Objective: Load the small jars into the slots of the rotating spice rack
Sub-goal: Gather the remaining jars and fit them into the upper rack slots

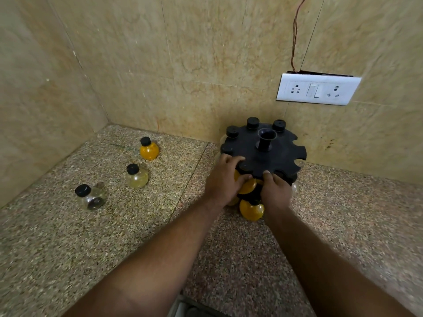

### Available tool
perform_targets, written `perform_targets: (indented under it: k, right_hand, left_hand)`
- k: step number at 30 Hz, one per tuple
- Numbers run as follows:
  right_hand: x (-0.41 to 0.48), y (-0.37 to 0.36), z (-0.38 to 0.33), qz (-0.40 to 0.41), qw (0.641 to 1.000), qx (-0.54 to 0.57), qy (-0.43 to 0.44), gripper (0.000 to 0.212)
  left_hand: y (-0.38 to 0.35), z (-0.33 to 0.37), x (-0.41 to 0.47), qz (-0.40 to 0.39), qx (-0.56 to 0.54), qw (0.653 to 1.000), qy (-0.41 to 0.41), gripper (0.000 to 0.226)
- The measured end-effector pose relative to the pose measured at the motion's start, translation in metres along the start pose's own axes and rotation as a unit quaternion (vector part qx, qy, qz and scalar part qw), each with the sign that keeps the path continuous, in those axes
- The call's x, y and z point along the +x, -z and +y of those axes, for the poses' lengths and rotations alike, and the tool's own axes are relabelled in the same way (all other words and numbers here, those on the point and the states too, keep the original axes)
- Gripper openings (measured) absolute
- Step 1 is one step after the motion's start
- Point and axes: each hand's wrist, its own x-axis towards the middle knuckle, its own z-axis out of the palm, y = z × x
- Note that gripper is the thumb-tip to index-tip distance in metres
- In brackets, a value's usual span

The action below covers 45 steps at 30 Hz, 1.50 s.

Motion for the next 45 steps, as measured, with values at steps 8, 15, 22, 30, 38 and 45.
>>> perform_targets:
  k: [8,15,22,30,38,45]
  right_hand:
    - [-0.024,-0.034,0.017,-0.048,0.998,-0.036,0.025,0.042]
    - [-0.035,-0.087,0.045,-0.167,0.966,-0.185,0.071,0.028]
    - [-0.038,-0.169,0.069,-0.281,0.900,-0.323,0.083,0.036]
    - [-0.041,-0.269,0.094,-0.335,0.789,-0.493,0.153,0.068]
    - [-0.036,-0.303,0.116,-0.419,0.655,-0.623,0.091,0.112]
    - [-0.034,-0.320,0.126,-0.410,0.627,-0.657,0.079,0.127]
  left_hand:
    - [0.022,-0.046,0.004,0.042,-0.036,0.995,0.083,0.044]
    - [0.036,-0.119,-0.018,0.045,-0.070,0.975,0.207,0.043]
    - [0.065,-0.193,-0.040,0.072,-0.013,0.945,0.318,0.049]
    - [0.097,-0.264,-0.048,0.153,0.019,0.925,0.348,0.068]
    - [0.112,-0.315,-0.034,0.084,0.005,0.945,0.317,0.069]
    - [0.120,-0.329,-0.012,0.079,-0.021,0.965,0.251,0.061]
